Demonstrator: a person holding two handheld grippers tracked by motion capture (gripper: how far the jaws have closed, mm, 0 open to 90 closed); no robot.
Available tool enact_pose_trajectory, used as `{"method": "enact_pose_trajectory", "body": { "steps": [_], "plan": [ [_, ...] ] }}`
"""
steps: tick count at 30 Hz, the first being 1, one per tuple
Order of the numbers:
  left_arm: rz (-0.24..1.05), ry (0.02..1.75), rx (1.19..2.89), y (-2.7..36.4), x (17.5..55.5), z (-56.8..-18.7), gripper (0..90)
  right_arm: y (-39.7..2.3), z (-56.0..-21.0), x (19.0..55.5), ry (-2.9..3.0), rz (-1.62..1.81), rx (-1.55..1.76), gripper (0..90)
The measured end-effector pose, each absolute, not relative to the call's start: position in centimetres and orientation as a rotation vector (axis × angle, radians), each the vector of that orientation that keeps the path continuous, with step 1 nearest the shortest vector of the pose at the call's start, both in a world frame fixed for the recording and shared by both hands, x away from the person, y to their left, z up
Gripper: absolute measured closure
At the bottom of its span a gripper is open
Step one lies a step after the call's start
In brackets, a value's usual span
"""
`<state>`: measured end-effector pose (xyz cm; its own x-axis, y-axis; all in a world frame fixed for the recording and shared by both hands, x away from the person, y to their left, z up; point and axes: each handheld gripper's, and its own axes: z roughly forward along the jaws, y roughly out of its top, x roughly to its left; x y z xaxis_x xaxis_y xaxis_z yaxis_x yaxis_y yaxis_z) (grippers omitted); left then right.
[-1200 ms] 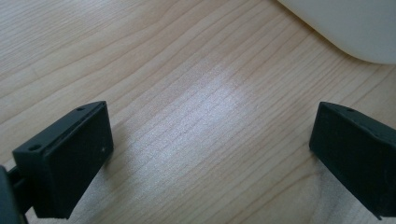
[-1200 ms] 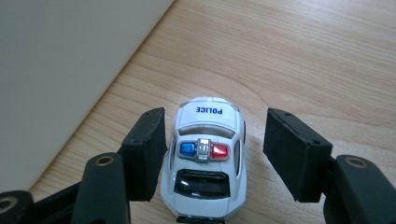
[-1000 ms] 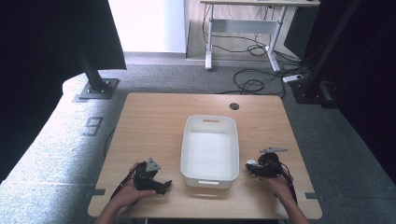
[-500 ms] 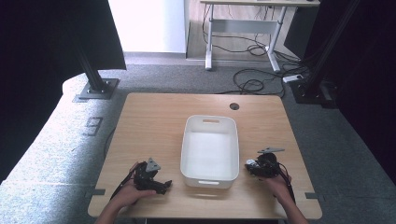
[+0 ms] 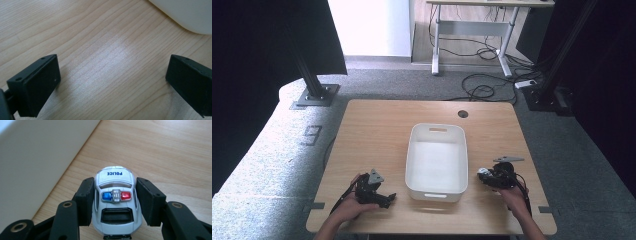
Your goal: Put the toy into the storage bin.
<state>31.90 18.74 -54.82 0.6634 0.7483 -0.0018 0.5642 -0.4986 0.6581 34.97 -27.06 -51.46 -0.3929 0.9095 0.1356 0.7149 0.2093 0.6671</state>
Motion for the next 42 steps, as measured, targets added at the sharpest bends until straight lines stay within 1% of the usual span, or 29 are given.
{"method": "enact_pose_trajectory", "body": {
  "steps": [23,42],
  "plan": [
    [0.376,1.009,2.243,18.7,31.9,-54.8,0.0,-28.2,-48.3,34.1,2.132,1.094,1.51,50.2],
    [0.376,1.009,2.244,18.7,31.9,-54.8,0.0,-28.3,-47.6,33.9,2.14,1.145,1.489,50.3]
  ]
}}
